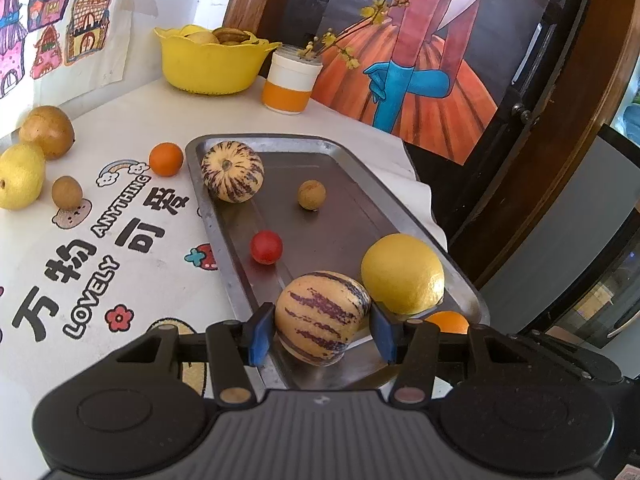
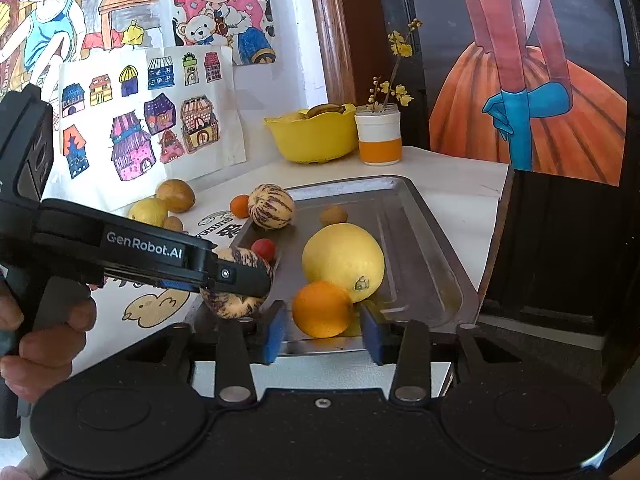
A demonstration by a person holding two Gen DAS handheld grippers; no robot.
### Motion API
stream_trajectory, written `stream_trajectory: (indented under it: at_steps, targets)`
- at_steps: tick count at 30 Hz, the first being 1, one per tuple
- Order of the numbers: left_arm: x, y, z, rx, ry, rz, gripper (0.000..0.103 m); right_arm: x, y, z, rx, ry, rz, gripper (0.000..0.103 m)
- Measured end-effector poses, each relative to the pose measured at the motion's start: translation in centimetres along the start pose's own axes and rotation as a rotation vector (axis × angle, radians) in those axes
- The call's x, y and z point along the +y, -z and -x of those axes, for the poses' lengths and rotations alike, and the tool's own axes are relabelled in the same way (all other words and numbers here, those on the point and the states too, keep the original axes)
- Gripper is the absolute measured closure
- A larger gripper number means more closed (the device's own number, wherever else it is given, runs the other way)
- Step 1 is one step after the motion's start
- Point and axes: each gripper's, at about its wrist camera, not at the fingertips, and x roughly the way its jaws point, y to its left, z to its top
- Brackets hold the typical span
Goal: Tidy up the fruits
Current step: 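Carry the pepino and orange onto the metal tray and open both tools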
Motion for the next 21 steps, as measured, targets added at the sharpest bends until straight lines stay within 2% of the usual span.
stream_trajectory:
  at_steps: [4,7,10,12,15,17,21]
  targets:
    - [0.0,0.0,-0.1,0.017,0.011,0.002,0.046,0.1,0.0,0.9,-0.012,0.012,-0.001,0.046]
    - [-0.1,0.2,0.6,-0.007,0.019,0.0,0.035,0.3,-0.2,1.7,-0.024,0.025,0.0,0.038]
    - [-0.1,-0.1,1.6,-0.043,0.015,-0.001,0.027,0.6,-0.5,2.7,-0.042,0.036,-0.003,0.02]
    - [0.1,-0.2,2.4,-0.062,0.017,0.011,0.022,0.9,-0.7,3.4,-0.054,0.038,-0.008,0.003]
    - [0.8,-0.3,3.6,-0.099,0.01,0.041,0.013,1.7,-1.2,4.3,-0.064,0.042,0.004,0.001]
    - [1.5,-0.2,4.7,-0.131,-0.011,0.065,0.003,2.3,-1.4,4.8,-0.067,0.052,0.022,0.001]
    - [2.8,0.3,6.9,-0.205,-0.089,0.076,0.001,3.9,-1.8,5.5,-0.066,0.056,0.058,0.001]
